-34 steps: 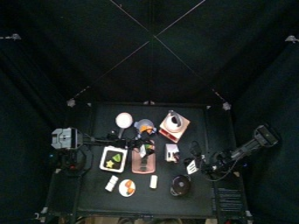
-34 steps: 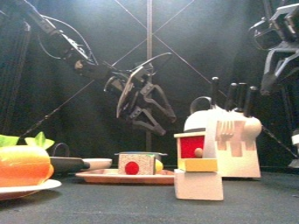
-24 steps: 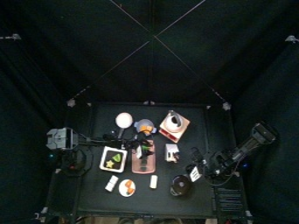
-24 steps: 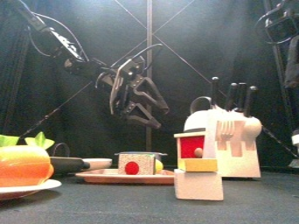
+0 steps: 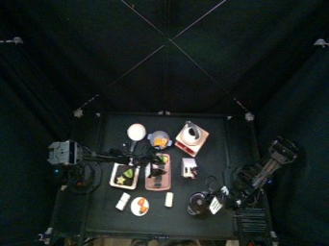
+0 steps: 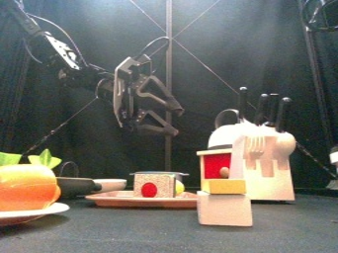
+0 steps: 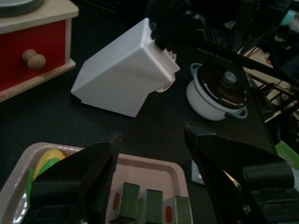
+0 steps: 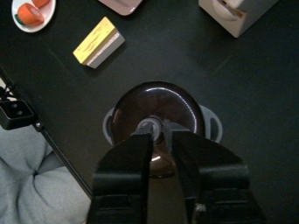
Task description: Grab pot lid
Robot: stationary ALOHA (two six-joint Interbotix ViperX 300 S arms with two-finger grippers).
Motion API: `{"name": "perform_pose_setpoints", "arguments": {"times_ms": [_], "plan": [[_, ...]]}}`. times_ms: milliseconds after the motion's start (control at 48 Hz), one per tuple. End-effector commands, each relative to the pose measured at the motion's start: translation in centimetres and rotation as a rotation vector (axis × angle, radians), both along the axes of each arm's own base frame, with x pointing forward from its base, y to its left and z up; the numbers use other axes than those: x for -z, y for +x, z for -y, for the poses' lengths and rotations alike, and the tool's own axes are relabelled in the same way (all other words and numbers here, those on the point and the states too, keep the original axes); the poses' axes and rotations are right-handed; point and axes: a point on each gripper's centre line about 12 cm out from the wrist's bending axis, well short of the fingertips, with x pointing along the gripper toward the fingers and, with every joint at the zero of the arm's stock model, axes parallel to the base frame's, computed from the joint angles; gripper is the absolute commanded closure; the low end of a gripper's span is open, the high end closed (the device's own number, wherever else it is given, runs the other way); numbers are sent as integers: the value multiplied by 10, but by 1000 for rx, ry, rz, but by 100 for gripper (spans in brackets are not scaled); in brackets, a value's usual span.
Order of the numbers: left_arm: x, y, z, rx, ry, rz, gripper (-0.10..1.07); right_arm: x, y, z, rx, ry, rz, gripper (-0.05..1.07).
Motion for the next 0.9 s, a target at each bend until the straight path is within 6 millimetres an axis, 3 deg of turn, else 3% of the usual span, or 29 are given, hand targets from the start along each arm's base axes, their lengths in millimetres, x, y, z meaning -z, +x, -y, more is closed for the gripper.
{"name": "perform_pose_setpoints", "arguments": {"times_ms": [0,250,875], "plan": [[-16,0,1,9,5,53,4,-3,4,-6,-5,-2,5,35],[-15,-4,4,18,-5,65,4,10,9,-14,-26,-44,-17,18],[-7,-11,1,1,-21,49,4,35,25,-28,-53,-109,-53,18]]}}
